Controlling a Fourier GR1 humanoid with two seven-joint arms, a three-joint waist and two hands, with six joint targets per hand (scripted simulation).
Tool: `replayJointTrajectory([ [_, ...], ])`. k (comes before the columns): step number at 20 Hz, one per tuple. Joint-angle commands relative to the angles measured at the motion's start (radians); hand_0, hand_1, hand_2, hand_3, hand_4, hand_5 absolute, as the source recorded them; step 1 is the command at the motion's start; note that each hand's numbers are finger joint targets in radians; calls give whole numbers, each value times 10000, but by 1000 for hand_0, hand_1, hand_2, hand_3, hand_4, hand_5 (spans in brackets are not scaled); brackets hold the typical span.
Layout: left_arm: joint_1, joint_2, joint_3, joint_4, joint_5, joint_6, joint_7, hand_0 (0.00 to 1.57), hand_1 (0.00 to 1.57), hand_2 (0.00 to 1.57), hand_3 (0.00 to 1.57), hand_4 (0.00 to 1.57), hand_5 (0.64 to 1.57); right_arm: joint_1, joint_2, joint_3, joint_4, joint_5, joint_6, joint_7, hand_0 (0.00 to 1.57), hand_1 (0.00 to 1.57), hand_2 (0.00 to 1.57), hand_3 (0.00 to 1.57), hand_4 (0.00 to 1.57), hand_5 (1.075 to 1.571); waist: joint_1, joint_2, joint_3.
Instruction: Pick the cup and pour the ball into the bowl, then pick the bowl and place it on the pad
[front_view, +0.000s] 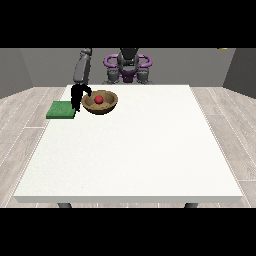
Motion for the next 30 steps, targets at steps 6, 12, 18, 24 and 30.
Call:
replayJointTrajectory([
  [6, -49, 341, 3, -927, 592, -91, 573, 0, 0, 0, 0, 1013, 1539, -545, -99, -234, 1342, 133, -209, -1556, 0, 0, 0, 0, 469, 1548, 308, 765, 9],
  [12, 357, 241, 77, -1005, 620, -98, 136, 0, 0, 0, 0, 1024, 1536, -705, 368, -16, 1002, 79, -459, -1220, 0, 0, 0, 0, 444, 1547, 425, 829, 1],
  [18, 609, 287, 105, -1336, 811, -118, 81, 0, 0, 0, 0, 1022, 1543, -1379, 169, -263, 1519, -58, -854, -1040, 0, 0, 0, 0, 498, 1556, 399, 939, 5],
  [24, 315, 902, 630, -1206, 1530, -799, 206, 0, 0, 0, 0, 1028, 1529, 369, -540, -245, 1524, 774, -2464, -558, 1571, 1571, 1571, 1571, 944, 1471, 926, 1485, -16],
  [30, 34, 1153, 735, -992, 1579, -719, 343, 0, 0, 0, 0, 1143, 1520, 755, -1134, 117, 633, 1191, -3058, -125, 1571, 1571, 1571, 1365, 960, 1536, 722, 1527, -42],
])
